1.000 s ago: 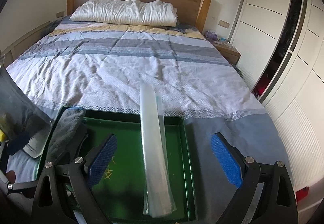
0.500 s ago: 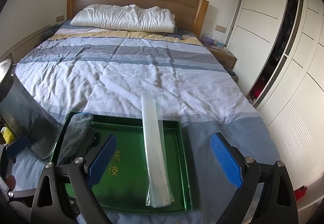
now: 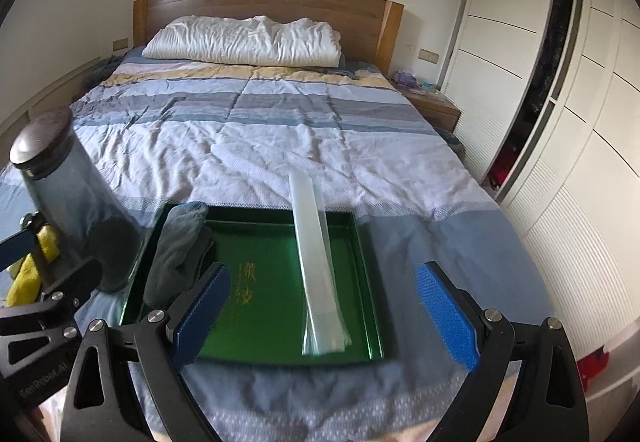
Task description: Organize soft objects
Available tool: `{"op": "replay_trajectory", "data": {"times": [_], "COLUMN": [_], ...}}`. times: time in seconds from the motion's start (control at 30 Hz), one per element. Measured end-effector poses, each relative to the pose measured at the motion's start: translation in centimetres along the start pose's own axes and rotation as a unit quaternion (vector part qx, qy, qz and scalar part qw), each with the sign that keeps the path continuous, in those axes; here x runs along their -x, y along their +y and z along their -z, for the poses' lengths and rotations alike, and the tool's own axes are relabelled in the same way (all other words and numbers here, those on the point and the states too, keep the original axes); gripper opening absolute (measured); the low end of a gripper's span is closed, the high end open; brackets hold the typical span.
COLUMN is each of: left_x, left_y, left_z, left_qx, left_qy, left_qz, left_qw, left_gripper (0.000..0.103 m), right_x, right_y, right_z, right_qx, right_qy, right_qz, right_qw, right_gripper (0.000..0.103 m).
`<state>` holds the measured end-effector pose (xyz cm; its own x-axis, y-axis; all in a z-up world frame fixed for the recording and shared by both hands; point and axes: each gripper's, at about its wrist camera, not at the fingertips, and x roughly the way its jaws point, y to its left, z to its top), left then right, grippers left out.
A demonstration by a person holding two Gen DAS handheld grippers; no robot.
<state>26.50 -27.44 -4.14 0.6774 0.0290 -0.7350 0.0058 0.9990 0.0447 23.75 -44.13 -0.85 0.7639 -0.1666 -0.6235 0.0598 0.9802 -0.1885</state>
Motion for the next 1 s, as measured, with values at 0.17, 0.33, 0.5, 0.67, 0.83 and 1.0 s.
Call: {"op": "replay_trajectory", "data": {"times": [0.17,0.33,0.5,0.67,0.83,1.0], "left_x": [2.9,6.8,11.0,14.8,17.3,18.7], "left_y": [1.2,3.7,7.5,12.1,16.2,20.8], "left_z": [1.0,1.3,1.7,2.7,4.1,5.9], "left_qx": [0.000,0.009,0.024,0.033,0.031,0.029], "left_qy": [-0.002,-0.019,-0.045,-0.065,-0.083,-0.083], "left_qz": [0.000,0.000,0.006,0.011,-0.003,-0.036], "left_qw": [1.0000,0.9998,0.9987,0.9972,0.9961,0.9954], "left_gripper": [0.087,0.087,0.087,0.092,0.094,0.095], "right_x": [4.3,9.0,14.2,19.5,24.0,27.2], "right_y": [0.0,0.8,2.8,6.2,9.7,13.0], "right_z": [1.0,2.3,4.2,6.0,7.9,9.6], "right_qx": [-0.005,-0.008,0.005,0.031,0.051,0.064], "right_qy": [-0.010,-0.022,-0.045,-0.067,-0.089,-0.103], "right_qz": [0.007,0.013,0.018,0.010,-0.012,-0.041], "right_qw": [1.000,1.000,0.999,0.997,0.995,0.992], "right_gripper": [0.095,0.095,0.096,0.097,0.098,0.099]}}
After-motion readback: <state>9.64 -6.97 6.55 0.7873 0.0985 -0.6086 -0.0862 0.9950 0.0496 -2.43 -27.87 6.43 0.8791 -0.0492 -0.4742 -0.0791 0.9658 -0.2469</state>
